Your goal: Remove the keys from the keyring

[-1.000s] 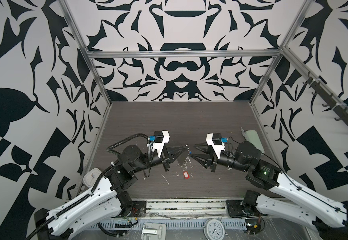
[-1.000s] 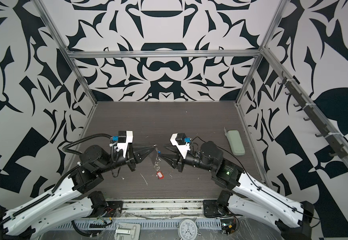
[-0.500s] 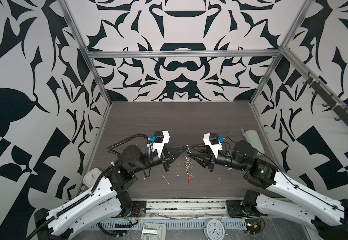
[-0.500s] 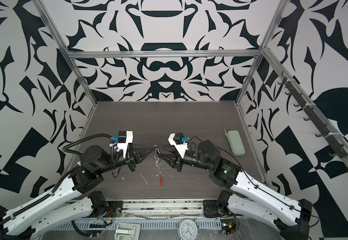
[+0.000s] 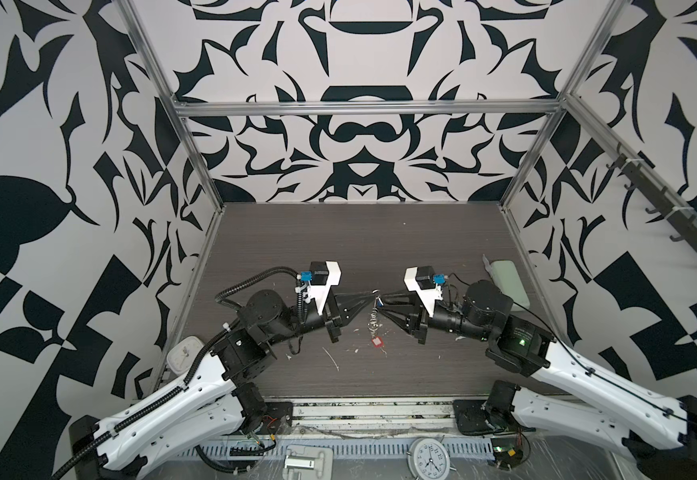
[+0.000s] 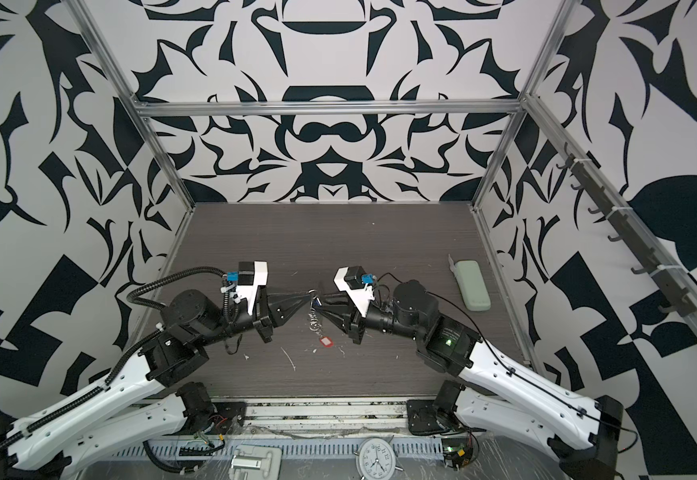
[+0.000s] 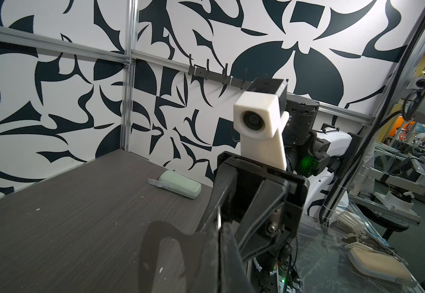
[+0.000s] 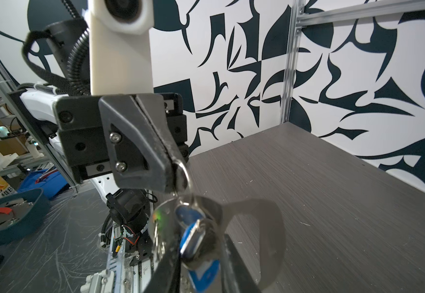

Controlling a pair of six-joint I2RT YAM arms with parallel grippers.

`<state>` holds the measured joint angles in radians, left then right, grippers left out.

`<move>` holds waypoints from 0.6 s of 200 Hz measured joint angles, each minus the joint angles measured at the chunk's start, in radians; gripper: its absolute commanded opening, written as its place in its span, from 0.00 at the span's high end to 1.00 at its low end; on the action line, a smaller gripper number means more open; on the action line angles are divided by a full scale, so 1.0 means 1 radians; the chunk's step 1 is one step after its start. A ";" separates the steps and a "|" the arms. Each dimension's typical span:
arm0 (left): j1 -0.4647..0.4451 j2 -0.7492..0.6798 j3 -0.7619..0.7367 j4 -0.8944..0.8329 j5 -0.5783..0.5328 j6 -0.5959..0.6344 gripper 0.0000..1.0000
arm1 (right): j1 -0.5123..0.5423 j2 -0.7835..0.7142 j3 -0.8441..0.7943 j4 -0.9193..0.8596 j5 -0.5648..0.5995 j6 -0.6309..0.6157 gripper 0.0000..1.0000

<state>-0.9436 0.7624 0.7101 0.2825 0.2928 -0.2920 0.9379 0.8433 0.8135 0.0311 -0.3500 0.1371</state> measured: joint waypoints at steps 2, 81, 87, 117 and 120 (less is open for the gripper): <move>0.000 0.000 0.000 0.000 0.000 0.000 1.00 | 0.000 0.000 0.000 0.001 0.000 -0.005 0.80; 0.000 -0.006 0.000 -0.007 0.005 0.000 1.00 | 0.000 -0.041 0.000 -0.034 0.046 -0.017 1.00; 0.000 -0.008 0.000 -0.011 0.006 0.000 1.00 | 0.000 -0.047 0.000 -0.036 0.053 -0.020 1.00; 0.000 -0.011 0.000 -0.023 0.018 0.000 1.00 | 0.006 -0.060 0.000 -0.047 0.074 -0.035 1.00; 0.000 -0.011 0.000 -0.025 0.019 0.000 1.00 | 0.007 -0.060 0.001 -0.048 0.075 -0.035 1.00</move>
<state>-0.9436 0.7509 0.7097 0.2577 0.3119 -0.2916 0.9447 0.7837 0.8143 -0.0166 -0.2752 0.1017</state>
